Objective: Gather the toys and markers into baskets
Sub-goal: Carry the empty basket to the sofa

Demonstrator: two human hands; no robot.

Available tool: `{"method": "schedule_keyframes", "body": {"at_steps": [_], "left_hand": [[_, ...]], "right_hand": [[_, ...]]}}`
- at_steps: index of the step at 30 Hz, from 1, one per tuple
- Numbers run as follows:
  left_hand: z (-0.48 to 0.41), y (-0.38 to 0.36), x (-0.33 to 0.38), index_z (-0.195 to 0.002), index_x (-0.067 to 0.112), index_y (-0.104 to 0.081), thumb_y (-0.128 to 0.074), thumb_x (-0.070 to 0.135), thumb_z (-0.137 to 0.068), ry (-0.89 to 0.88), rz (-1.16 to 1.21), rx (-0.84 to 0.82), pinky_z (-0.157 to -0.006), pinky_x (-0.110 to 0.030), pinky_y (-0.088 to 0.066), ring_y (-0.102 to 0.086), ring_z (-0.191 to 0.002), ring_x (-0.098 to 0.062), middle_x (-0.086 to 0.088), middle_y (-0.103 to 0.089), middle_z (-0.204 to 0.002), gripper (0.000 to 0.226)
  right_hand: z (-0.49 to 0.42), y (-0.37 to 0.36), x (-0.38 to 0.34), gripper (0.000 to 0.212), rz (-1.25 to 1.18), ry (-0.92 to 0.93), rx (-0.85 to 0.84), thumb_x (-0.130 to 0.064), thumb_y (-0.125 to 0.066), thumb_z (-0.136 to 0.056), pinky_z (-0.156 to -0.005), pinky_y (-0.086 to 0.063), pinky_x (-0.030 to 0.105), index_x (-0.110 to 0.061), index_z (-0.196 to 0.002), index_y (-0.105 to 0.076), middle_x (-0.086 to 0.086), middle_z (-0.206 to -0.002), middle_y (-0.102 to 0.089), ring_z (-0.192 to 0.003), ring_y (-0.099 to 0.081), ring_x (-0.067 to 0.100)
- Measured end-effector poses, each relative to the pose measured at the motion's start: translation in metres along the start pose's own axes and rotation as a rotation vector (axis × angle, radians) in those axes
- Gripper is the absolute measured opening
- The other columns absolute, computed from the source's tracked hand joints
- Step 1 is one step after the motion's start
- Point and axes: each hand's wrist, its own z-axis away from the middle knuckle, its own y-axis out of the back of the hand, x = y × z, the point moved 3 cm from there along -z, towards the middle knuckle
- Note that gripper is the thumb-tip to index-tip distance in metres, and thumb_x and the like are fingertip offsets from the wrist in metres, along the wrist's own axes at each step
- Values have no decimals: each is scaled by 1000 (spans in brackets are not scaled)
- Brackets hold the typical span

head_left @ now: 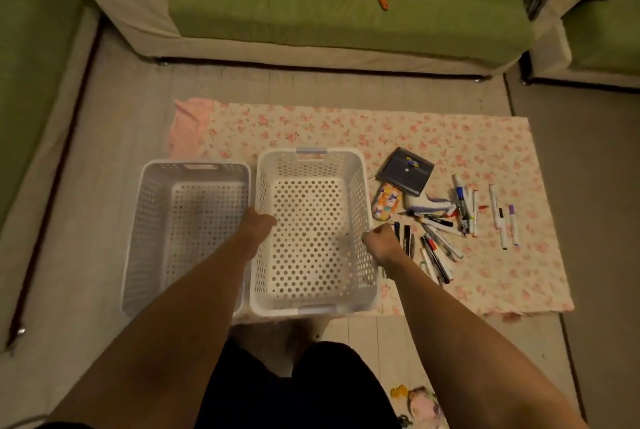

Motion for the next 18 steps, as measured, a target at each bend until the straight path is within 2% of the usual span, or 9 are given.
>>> {"method": "schedule_keyframes", "body": {"at_steps": [2, 4, 6, 8, 10, 12, 15, 17, 18], "left_hand": [[2, -13, -2, -144, 7, -29, -58, 12, -83, 28, -8, 18, -93, -48, -49, -55, -115, -31, -15, -51, -134, 68], [5, -24, -3, -143, 5, -32, -56, 11, -85, 45, -32, 25, -80, -37, -53, -59, -104, -26, -13, -56, -126, 63], [2, -32, -6, -145, 7, -30, -54, 12, -86, 58, -61, 44, -76, -33, -49, -57, -104, -25, -12, -51, -132, 63], [1, -37, -9, -149, 12, -22, -53, 14, -87, 79, -102, 87, -80, -33, -46, -52, -108, -25, -9, -39, -142, 69], [-2, -41, -13, -151, 15, -16, -52, 16, -88, 99, -161, 138, -89, -34, -45, -49, -114, -27, -10, -34, -144, 73], [-6, -40, -21, -150, 11, -18, -52, 16, -86, 125, -235, 191, -96, -39, -46, -47, -120, -32, -14, -35, -142, 72], [-10, -40, -29, -148, 8, -20, -53, 13, -84, 122, -284, 253, -96, -50, -48, -48, -121, -35, -18, -40, -139, 72], [-13, -44, -34, -149, 10, -15, -52, 11, -86, 74, -315, 260, -98, -51, -47, -45, -125, -35, -17, -37, -142, 72], [-15, -45, -35, -150, 12, -12, -51, 11, -88, 51, -331, 264, -100, -51, -45, -43, -127, -35, -16, -34, -146, 74]], "right_hand": [[-15, -2, 13, 23, 24, -22, -7, -12, -47, -91, -58, -35, 33, -8, -112, -39, 6, -89, -45, -71, -43, 17], [-27, -3, 26, 22, 33, -38, -22, -11, -46, -92, -59, -37, 32, -5, -112, -40, 10, -95, -47, -73, -45, 18], [-35, -7, 36, 16, 8, -45, -46, -10, -44, -94, -65, -43, 35, -4, -107, -37, 12, -98, -50, -77, -49, 21], [-43, -12, 47, 9, 1, -50, -76, -13, -42, -95, -66, -44, 36, -8, -101, -38, 12, -97, -52, -77, -50, 24], [-48, -17, 52, 3, -11, -67, -101, -12, -40, -96, -56, -39, 30, -13, -93, -42, 10, -89, -53, -69, -46, 21], [-52, -21, 55, 15, -33, -61, -127, -4, -37, -93, -52, -37, 27, -15, -87, -45, 10, -84, -53, -69, -47, 22], [-65, -20, 64, 29, 130, 48, -58, 4, -28, -90, -50, -36, 29, -14, -76, -45, 12, -80, -46, -66, -41, 23], [-80, -21, 79, 23, 243, 88, -24, -4, -35, -92, -51, -45, 34, -14, -74, -47, 7, -75, -49, -61, -43, 21], [-85, -22, 84, 19, 318, 117, -23, -8, -40, -92, -58, -52, 39, -16, -79, -52, 5, -76, -55, -64, -50, 21]]}}
